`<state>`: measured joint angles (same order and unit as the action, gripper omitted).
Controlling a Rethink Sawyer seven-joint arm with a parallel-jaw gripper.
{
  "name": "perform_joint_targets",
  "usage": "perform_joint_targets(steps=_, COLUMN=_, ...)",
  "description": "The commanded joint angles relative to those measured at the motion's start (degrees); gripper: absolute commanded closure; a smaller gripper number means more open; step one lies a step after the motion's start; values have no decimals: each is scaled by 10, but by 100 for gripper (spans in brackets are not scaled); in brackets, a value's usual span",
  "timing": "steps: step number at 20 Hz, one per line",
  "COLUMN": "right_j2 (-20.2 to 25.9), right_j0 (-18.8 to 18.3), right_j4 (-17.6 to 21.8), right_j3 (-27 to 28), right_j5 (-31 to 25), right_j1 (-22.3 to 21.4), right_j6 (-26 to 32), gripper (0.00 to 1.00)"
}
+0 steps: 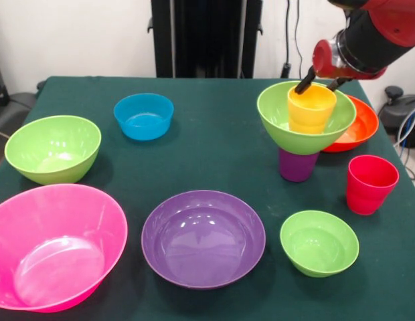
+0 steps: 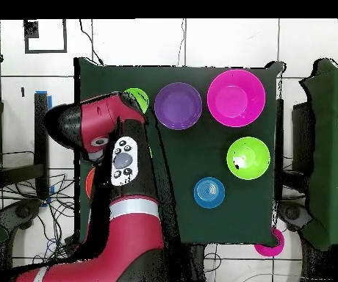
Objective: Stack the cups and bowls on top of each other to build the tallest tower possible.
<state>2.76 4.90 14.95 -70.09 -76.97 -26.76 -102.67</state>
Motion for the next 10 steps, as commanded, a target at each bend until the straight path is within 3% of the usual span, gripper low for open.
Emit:
perform_joint_targets(steps=1, right_j2=15, right_j0=-3, right_j4=-19, right_j3=13, right_j5=-28, right_j1=-21, right_j6=-65, gripper=0)
perform_joint_targets(steps=10, right_j2=13, right_j0=-1, right_j4=-26, right_j3=15, right_j5=-37, right_j1=-22, right_j6=-63, gripper=0)
